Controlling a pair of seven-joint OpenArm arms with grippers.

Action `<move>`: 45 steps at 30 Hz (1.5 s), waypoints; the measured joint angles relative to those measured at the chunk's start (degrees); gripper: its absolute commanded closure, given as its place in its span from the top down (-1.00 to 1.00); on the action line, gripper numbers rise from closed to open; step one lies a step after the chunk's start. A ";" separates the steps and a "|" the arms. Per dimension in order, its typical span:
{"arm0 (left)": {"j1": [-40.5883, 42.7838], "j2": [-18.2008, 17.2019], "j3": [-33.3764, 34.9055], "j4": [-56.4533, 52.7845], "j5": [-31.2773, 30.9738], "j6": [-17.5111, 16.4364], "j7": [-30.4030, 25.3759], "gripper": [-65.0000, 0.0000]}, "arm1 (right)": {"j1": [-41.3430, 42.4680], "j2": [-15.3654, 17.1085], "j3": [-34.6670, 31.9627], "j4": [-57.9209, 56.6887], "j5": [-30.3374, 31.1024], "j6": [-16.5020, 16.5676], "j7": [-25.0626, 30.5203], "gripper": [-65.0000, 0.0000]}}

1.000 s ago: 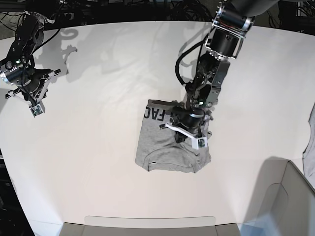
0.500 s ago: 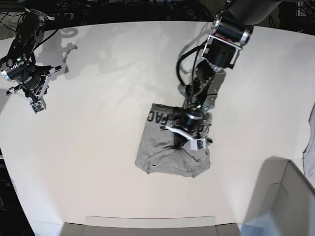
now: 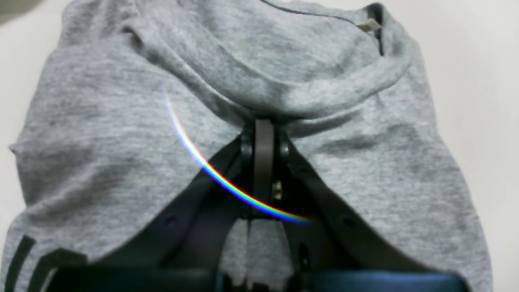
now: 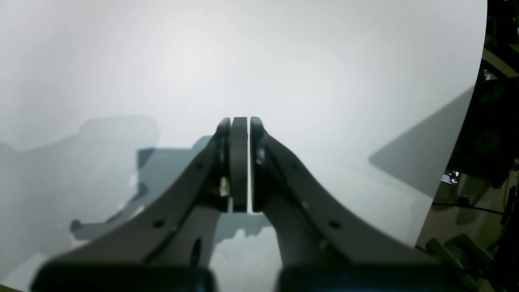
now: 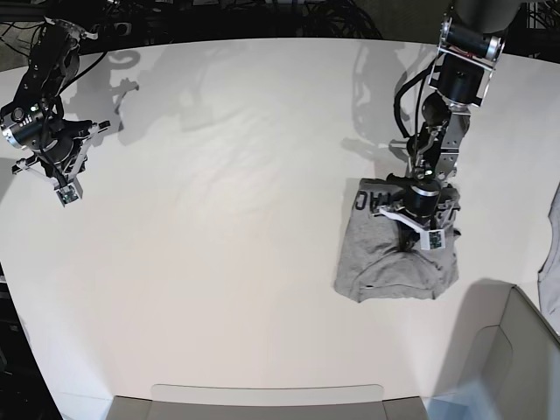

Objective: Fold the T-shirt properly

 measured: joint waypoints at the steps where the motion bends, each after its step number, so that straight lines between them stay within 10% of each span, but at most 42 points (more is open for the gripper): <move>1: 0.02 -0.20 0.00 0.09 0.00 0.35 0.04 -1.00 | 0.02 -0.52 0.22 0.00 -0.02 0.00 0.00 -0.96; 10: 12.22 -0.50 -13.68 26.93 -0.22 4.61 10.62 -1.00 | -0.44 -3.08 0.46 5.14 0.04 0.00 11.13 -0.96; 32: 50.56 2.95 -34.49 57.09 -0.11 4.11 9.14 -1.00 | -19.56 -13.73 3.74 11.47 -0.31 0.00 23.34 -0.96; 45: 74.40 2.78 -34.82 56.46 0.00 3.93 -4.61 -1.00 | -40.50 -22.97 4.37 11.41 -0.22 0.00 38.34 -0.96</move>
